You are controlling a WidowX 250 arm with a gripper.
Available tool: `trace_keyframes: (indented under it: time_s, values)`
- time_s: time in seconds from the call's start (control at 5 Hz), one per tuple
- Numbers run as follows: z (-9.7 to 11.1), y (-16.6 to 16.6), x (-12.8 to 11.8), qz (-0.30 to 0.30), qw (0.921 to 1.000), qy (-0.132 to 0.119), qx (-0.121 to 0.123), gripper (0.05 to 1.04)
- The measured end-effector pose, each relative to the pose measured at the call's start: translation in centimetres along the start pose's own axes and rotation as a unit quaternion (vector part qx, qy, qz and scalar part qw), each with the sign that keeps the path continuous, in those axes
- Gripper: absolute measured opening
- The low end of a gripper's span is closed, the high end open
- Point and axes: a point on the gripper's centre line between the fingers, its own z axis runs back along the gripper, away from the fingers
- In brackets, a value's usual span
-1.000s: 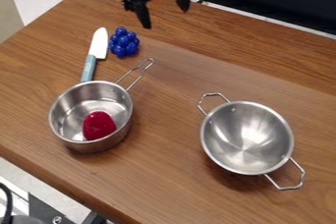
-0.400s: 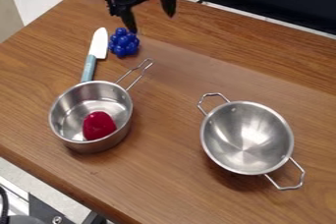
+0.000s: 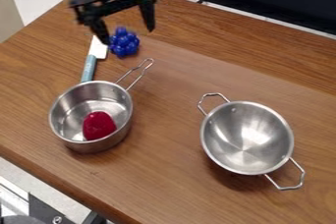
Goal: Move the red thing to the outside upper of the right silver pot
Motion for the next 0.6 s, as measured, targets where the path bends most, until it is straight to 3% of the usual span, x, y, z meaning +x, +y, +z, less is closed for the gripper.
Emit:
trace_keyframes:
  time_s: [0.2, 0.4, 0.6]
  values:
    - [0.8, 1.9, -1.8, -0.033, 0.9992, 0.016, 0.014, 0.998]
    - [-0.5, 3.6, -4.2, -0.097, 0.9932, 0.043, 0.049, 0.998]
    - [-1.5, 4.4, -6.1, -0.142, 0.9876, 0.047, 0.049, 0.998]
